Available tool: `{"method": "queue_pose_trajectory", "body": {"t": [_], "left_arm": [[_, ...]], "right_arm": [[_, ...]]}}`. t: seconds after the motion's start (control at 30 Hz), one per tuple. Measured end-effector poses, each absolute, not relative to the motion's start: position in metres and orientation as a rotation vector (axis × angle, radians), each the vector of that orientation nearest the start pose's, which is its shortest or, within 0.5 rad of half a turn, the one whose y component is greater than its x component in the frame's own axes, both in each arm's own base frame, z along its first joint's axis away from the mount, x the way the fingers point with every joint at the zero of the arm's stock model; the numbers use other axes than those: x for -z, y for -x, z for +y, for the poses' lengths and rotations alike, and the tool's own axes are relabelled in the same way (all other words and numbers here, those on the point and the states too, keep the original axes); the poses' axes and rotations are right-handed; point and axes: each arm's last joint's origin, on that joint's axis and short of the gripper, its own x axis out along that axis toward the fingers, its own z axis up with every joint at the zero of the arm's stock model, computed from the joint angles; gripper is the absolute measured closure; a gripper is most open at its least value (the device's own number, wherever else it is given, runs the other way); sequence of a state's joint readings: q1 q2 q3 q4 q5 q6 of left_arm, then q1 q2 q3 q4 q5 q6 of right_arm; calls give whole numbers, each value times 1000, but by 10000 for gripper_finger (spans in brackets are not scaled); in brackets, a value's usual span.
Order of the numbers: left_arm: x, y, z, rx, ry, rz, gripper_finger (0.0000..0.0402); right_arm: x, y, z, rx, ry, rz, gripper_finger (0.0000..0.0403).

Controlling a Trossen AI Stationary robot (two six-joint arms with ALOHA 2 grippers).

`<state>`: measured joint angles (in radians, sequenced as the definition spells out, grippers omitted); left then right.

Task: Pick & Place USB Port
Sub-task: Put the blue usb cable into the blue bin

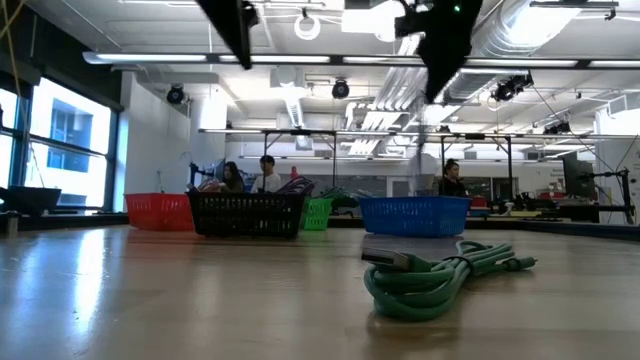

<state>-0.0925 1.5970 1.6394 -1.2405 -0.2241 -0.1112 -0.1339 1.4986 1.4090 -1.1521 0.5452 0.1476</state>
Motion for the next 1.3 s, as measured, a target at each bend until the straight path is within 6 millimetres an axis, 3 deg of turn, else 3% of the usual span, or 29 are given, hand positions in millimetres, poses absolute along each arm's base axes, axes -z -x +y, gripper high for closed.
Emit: {"method": "queue_pose_trajectory", "body": {"t": [0.2, 0.43, 0.7, 0.9, 1.3], "left_arm": [[-334, -298, -21, -215, -71, 1258, 195], [-309, -296, -21, -233, -56, 1322, 195], [-292, -292, -23, -223, 26, 1389, 195], [-289, -291, -23, -231, 56, 1402, 195], [-289, -283, -22, -273, 42, 1478, 195]], "right_arm": [[-313, -262, -65, 656, 23, 1322, 402], [-309, -269, -71, 500, -96, 1297, 403], [-295, -272, -98, 507, -180, 1353, 403], [-279, -286, -117, 519, -180, 1331, 402], [-280, -303, -116, 487, -143, 1200, 302]]}}
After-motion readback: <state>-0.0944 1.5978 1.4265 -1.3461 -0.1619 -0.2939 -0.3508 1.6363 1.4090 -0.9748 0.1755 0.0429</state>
